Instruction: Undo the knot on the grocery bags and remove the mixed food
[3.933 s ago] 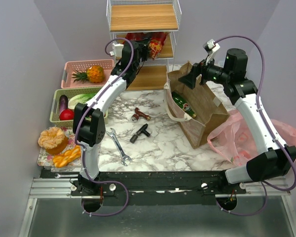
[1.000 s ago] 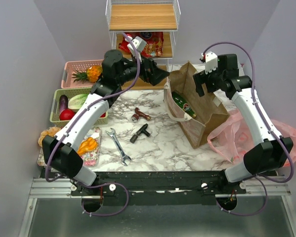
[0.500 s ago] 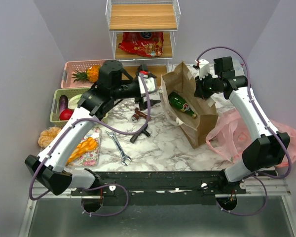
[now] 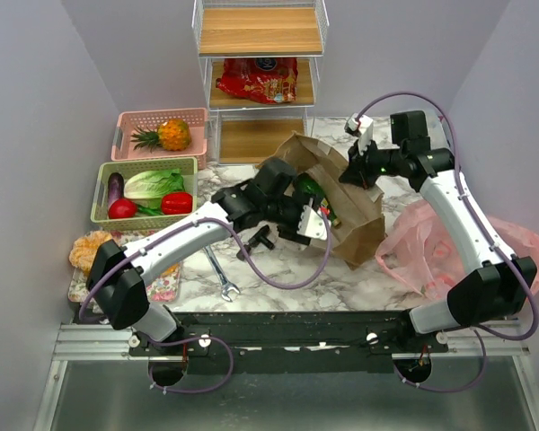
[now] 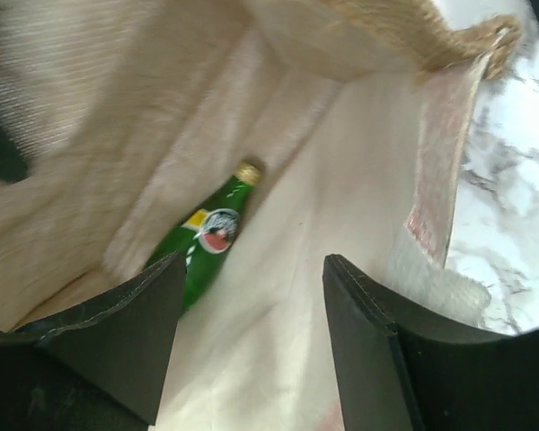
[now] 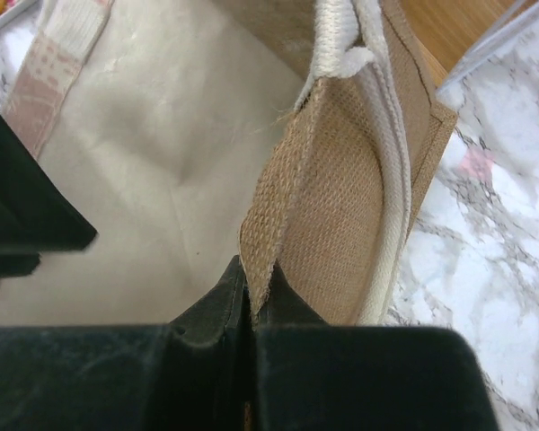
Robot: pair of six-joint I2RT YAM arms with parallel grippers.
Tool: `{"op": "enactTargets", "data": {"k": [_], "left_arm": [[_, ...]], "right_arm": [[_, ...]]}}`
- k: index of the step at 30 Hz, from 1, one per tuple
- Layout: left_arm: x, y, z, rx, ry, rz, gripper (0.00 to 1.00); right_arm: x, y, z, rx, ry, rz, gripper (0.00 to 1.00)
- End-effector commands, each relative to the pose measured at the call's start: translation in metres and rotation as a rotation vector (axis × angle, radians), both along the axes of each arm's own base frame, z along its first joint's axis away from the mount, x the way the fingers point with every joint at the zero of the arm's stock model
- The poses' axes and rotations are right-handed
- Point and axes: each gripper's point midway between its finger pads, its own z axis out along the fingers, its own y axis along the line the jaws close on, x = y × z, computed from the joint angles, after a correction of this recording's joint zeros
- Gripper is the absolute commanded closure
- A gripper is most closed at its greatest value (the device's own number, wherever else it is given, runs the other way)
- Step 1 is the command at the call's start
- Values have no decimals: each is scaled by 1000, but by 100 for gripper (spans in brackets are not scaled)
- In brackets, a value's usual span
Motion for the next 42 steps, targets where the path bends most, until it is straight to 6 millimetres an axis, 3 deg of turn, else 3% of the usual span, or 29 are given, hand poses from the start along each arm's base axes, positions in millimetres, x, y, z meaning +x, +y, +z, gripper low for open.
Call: {"op": "enactTargets", "data": {"k": [1, 6, 8, 13, 16, 19, 21, 25, 27, 30, 38, 42], "left_arm": [[-37, -20, -26, 38, 26, -140, 39], [-45, -60, -17, 2, 156, -220, 43], [-54, -76, -22, 8, 155, -270, 44], [-65, -116, -55, 51, 173, -312, 45], [-63, -124, -72, 77, 200, -295, 45], [-57, -113, -93, 152, 170, -262, 43], [-42, -99, -99, 204, 128, -183, 42], [-16, -55, -85, 210, 135, -68, 35], [-4, -37, -68, 181, 119, -8, 32], [14, -14, -67, 238, 46, 59, 31], [91, 14, -89, 441, -30, 282, 29], [116, 18, -105, 535, -83, 311, 25]], "right_arm": [[-5, 23, 57, 126, -254, 148, 99], [-5, 33, 60, 174, -284, 201, 99], [-5, 38, 61, 183, -287, 228, 99], [-8, 47, 65, 200, -299, 289, 99], [-16, 51, 65, 201, -313, 329, 99], [-26, 53, 59, 182, -323, 365, 99], [-29, 51, 54, 166, -316, 368, 99], [-26, 47, 48, 151, -282, 325, 99], [-18, 46, 49, 159, -239, 261, 99], [0, 45, 48, 160, -149, 158, 99], [23, 42, 31, 120, -31, 61, 99], [26, 40, 28, 112, -25, 34, 99]]}}
